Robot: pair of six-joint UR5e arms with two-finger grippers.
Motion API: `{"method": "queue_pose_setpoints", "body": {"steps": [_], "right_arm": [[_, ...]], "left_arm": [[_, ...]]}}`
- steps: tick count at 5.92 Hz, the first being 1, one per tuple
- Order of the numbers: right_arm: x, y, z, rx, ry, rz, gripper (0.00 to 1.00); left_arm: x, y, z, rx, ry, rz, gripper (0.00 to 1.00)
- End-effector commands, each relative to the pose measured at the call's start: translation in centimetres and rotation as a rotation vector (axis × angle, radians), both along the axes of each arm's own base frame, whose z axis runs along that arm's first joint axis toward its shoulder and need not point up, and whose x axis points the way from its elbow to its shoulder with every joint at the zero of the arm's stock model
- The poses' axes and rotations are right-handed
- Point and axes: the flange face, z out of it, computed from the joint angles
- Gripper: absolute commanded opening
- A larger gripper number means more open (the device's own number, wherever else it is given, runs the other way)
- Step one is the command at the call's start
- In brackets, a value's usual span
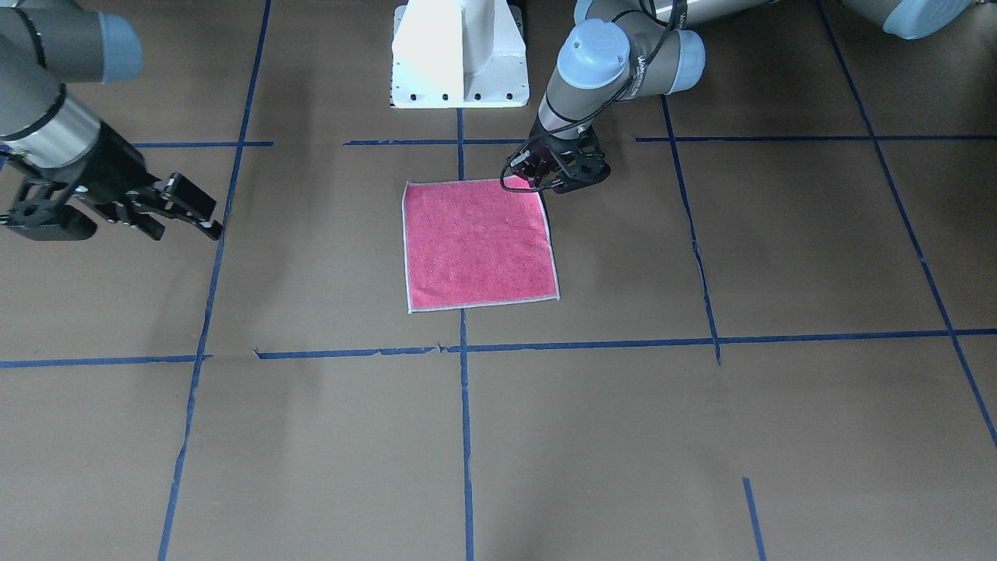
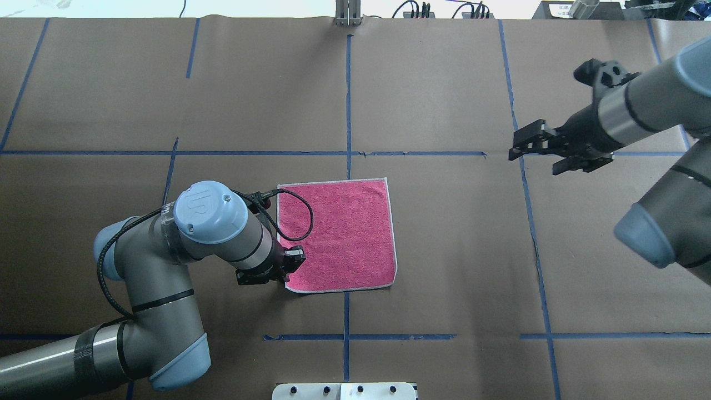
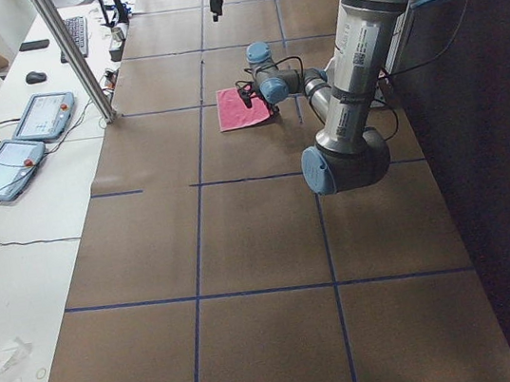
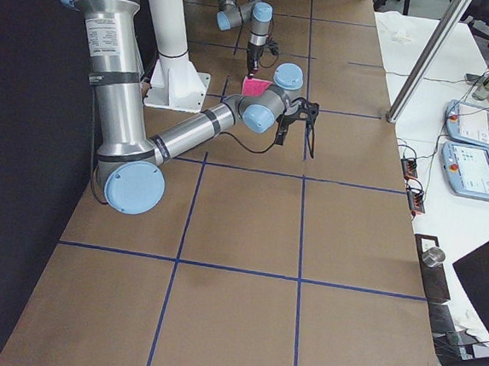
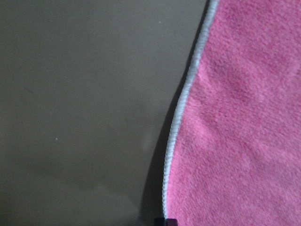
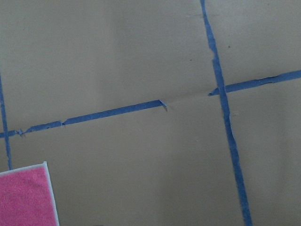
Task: Fold towel twice with both arms
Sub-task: 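Grasp the towel edge with the left gripper while the right gripper approaches the opposite edge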
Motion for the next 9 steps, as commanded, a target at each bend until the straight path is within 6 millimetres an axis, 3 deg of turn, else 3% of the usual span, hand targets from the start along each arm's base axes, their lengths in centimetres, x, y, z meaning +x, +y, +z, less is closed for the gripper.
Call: {"method": "queue_pose_setpoints", "body": {"steps": [1, 2, 4, 6, 7, 8, 9], "right_arm": [[-11.7, 5.4, -5.6, -0.050, -0.024, 0.036, 1.00], [-15.9, 8.2, -7.7, -0.058, -0.037, 0.045, 1.00], [-22.2, 12.9, -10.0, -0.054, 0.085, 0.018, 0.97], [-26.8, 13.7, -8.7, -0.064, 0.143, -0.009, 0.87], [-27.8, 13.9, -8.2, -0.063, 0.161, -0.012, 0.81], [-28.0, 13.9, -7.9, -0.063, 0.170, -0.013, 0.70], [-28.0, 14.0, -7.4, -0.065, 0.177, -0.019, 0.67]], "left_arm": [[0.1, -0.1, 0.1, 0.004, 0.002, 0.001, 0.00], [0.3, -0.2, 0.2, 0.006, 0.001, 0.001, 0.00], [0.4, -0.3, 0.6, 0.008, -0.006, 0.003, 0.00], [0.4, -0.3, 0.7, 0.005, -0.007, 0.002, 0.00], [0.4, -0.3, 0.6, 0.006, -0.006, 0.002, 0.00], [0.3, -0.4, 0.6, 0.005, -0.006, -0.001, 0.00], [0.3, -0.4, 0.7, 0.004, -0.007, -0.001, 0.00]]}}
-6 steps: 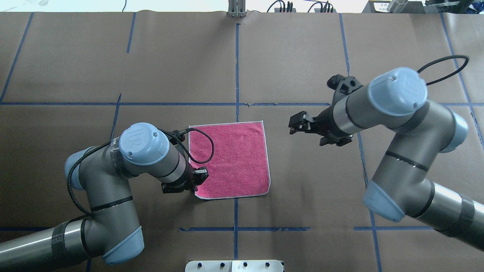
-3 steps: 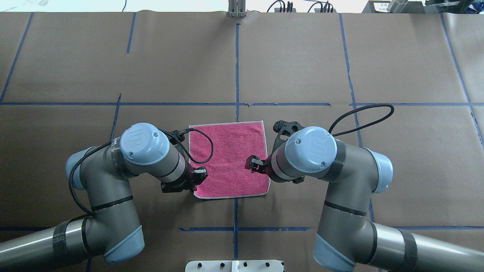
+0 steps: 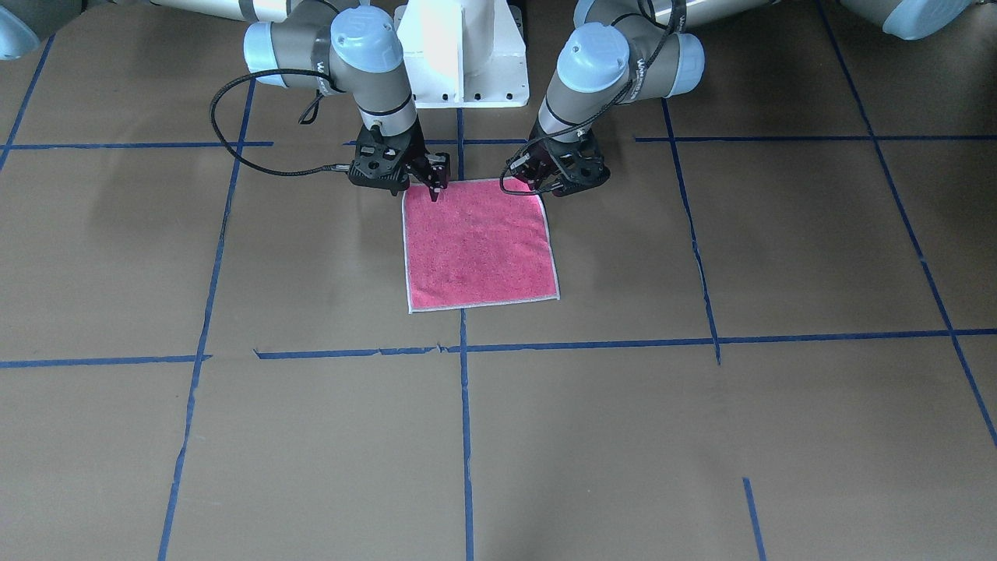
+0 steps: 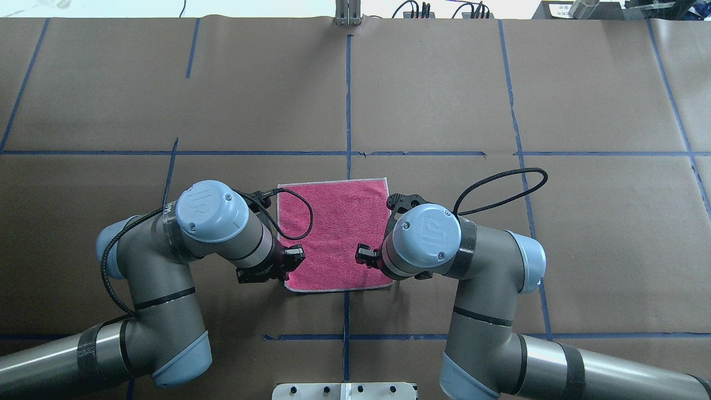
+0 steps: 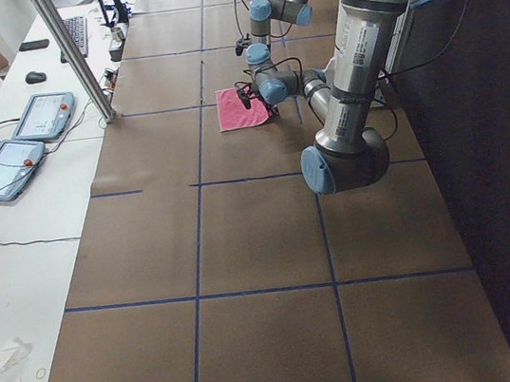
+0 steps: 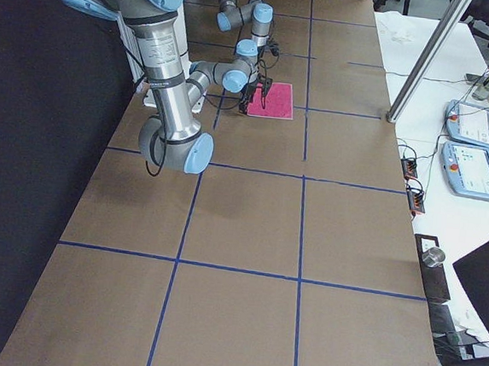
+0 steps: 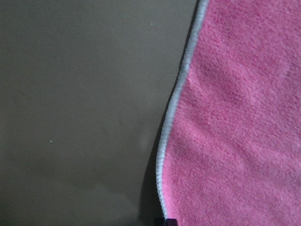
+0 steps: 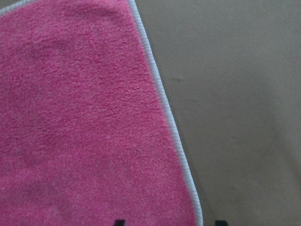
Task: Fold towel twice with both arms
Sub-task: 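Grasp the towel edge nearest the right gripper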
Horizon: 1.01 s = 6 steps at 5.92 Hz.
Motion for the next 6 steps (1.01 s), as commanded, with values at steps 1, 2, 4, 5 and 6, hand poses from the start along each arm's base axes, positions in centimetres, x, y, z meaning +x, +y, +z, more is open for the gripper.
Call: {"method": "queue_pose_setpoints", "body": {"steps": [1, 2, 4, 5, 6], "right_arm": [[-0.31, 0.54, 0.59, -0.004, 0.010, -0.015, 0.66], [-0.33, 0.66, 0.79, -0.006, 0.013, -0.018, 0.59], [-0.04, 0.81, 0.68, -0.015, 0.038, -0.024, 0.44], [-0.04, 0.81, 0.68, -0.015, 0.038, -0.025, 0.35], [-0.17, 0.97, 0.75, -0.016, 0.039, -0.028, 0.19]], "left_arm": [[-0.03, -0.02, 0.06, -0.002, -0.001, -0.002, 0.00], [0.01, -0.04, 0.10, -0.002, -0.001, -0.002, 0.00], [0.03, -0.05, 0.29, -0.004, -0.005, -0.002, 0.00], [0.04, -0.05, 0.19, -0.003, -0.004, -0.002, 0.00], [0.03, -0.05, 0.29, -0.004, -0.005, -0.002, 0.00]]}}
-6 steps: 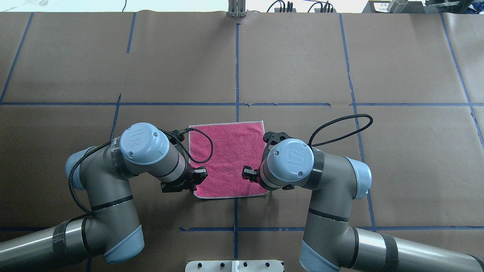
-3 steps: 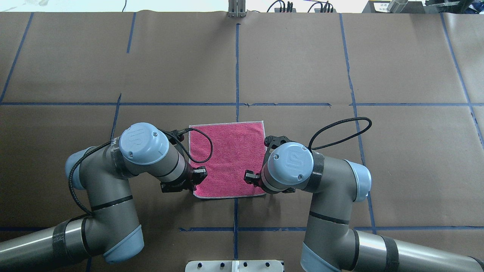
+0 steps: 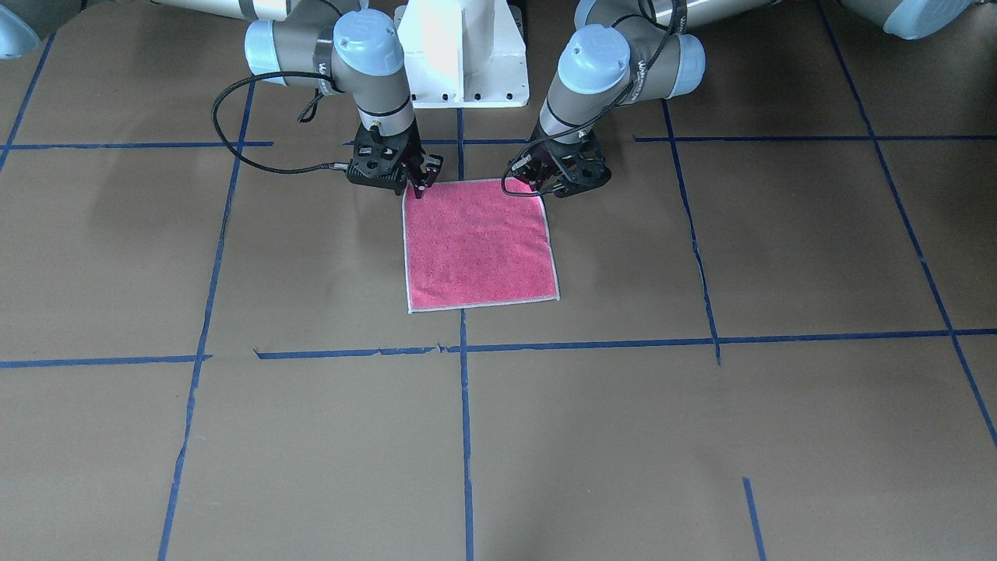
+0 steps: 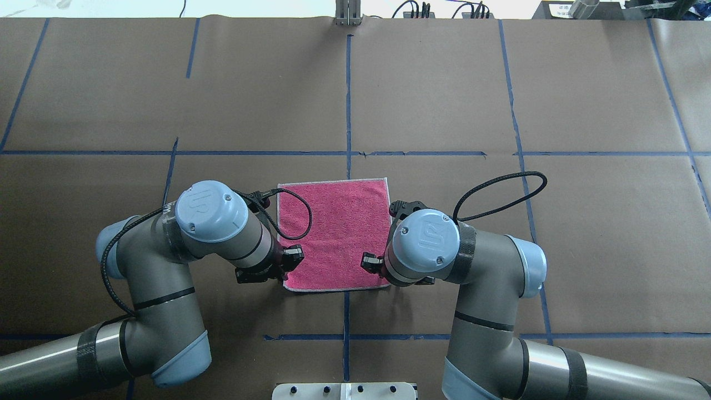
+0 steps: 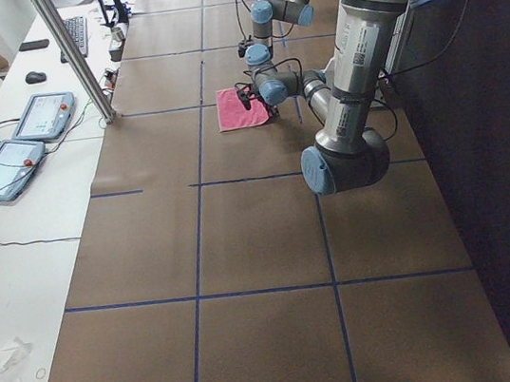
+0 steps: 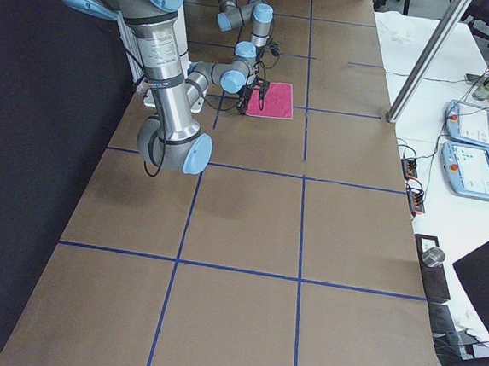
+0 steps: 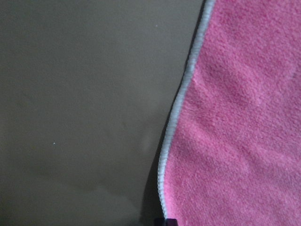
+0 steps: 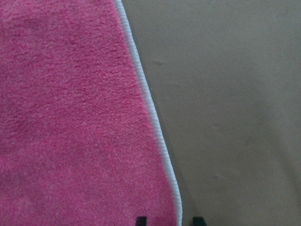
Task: Fold towel twice with both arms
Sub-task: 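Grasp the towel edge nearest the right gripper, then lift both towel edges and fold them toward the far side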
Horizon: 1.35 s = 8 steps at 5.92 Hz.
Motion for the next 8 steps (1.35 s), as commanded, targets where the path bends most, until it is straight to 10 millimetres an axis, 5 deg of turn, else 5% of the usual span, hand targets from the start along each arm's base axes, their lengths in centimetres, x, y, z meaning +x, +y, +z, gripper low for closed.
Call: {"method": "queue_pose_setpoints", "body": {"steps": [1, 3, 6, 8], "right_arm": [[-0.2, 0.4, 0.1, 0.002, 0.001, -0.006, 0.04], [0.8, -0.6, -1.1, 0.012, -0.026, 0.011, 0.01], [4.1, -6.0, -2.0, 0.038, -0.057, 0.100, 0.02], [3.8, -8.3, -3.6, 0.053, -0.084, 0.130, 0.02]], "left_arm": [[0.0, 0.0, 0.0, 0.000, 0.001, 0.000, 0.00], [-0.7, -0.4, -1.1, 0.007, 0.020, -0.010, 0.00], [-2.7, -3.4, -1.4, 0.009, 0.023, -0.061, 0.00], [-3.3, -5.2, -2.0, 0.007, 0.026, -0.093, 0.00]]}}
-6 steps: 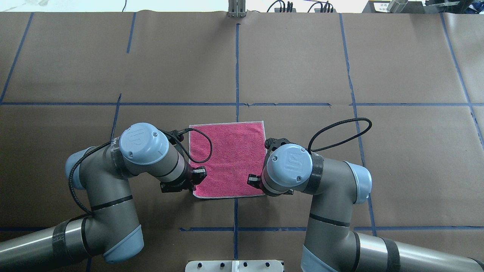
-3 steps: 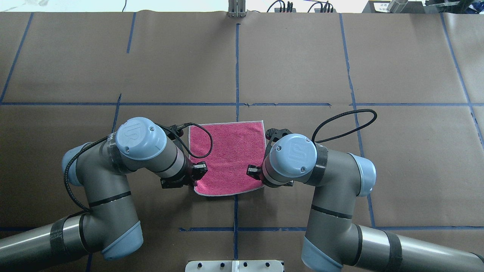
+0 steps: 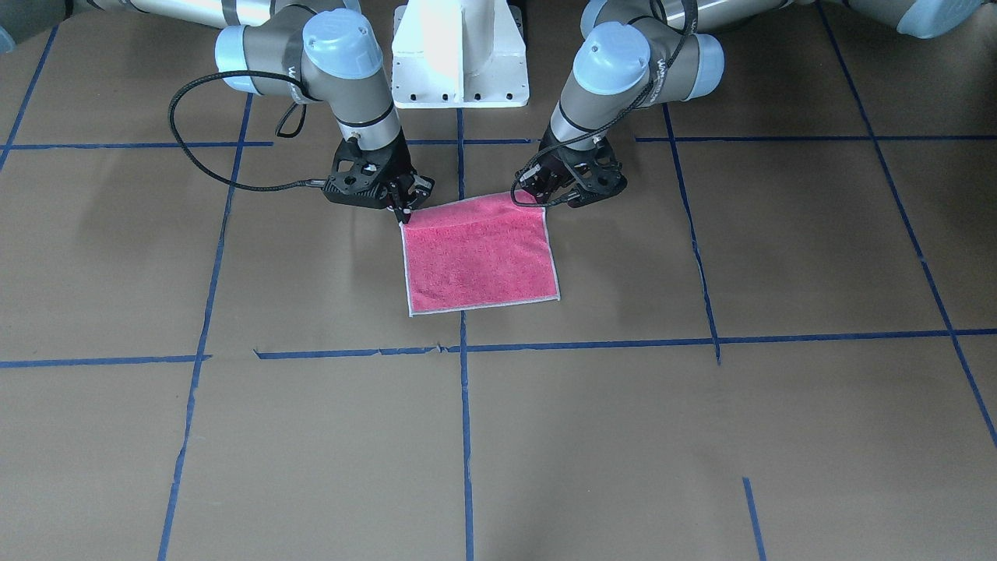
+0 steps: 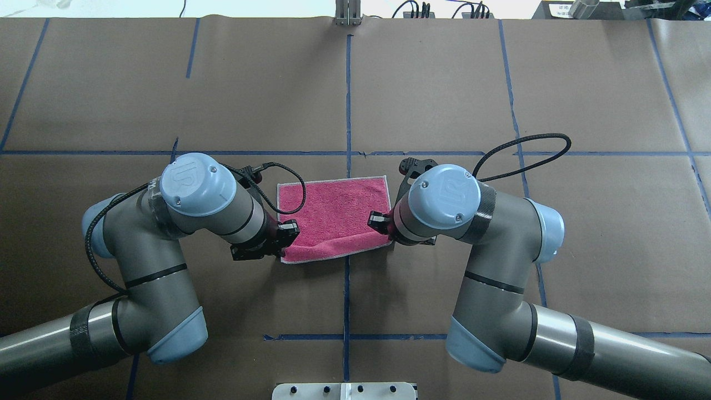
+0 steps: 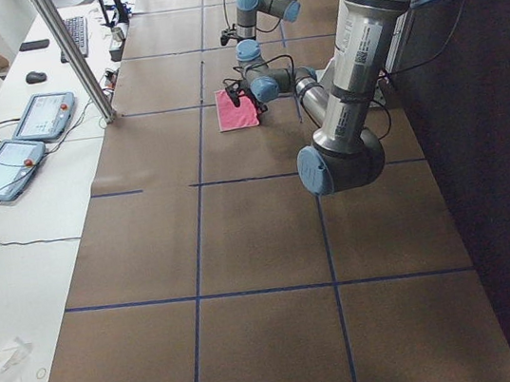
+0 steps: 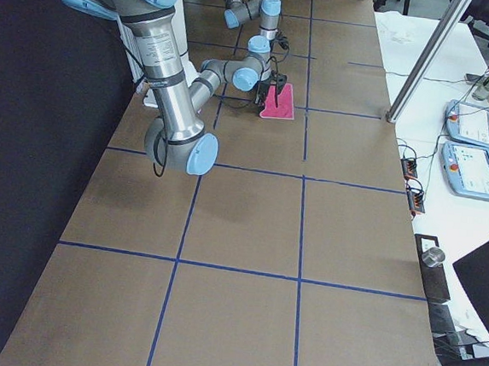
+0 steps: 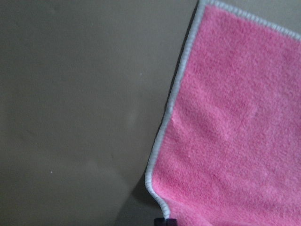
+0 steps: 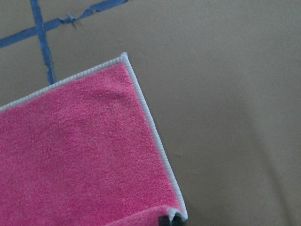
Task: Fold towel twice with both arms
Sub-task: 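Lift both towel edges and fold them toward the far side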
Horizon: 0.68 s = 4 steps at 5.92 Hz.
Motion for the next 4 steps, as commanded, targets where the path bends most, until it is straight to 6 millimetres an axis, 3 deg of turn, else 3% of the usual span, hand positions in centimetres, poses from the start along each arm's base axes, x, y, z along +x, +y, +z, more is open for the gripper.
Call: {"method": "queue_pose_setpoints", "body": {"steps": [1, 2, 3, 4], "right_arm": [[-0.2, -3.2, -1.4, 0.007, -0.012, 0.041, 0.02], [0.2, -4.8, -1.1, 0.021, -0.002, 0.048, 0.02], [0.3, -6.0, -0.1, 0.011, 0.016, 0.059, 0.02], [-0.4, -7.7, -0.8, 0.005, 0.023, 0.071, 0.02]], "left_arm": [[-0.8, -2.7, -0.2, -0.003, -0.007, -0.042, 0.00], [-1.0, -5.2, 0.4, -0.016, -0.026, -0.069, 0.00], [-1.1, -6.3, 1.0, -0.024, -0.040, -0.082, 0.00], [-0.9, -7.5, 0.9, -0.029, -0.047, -0.096, 0.00]]}}
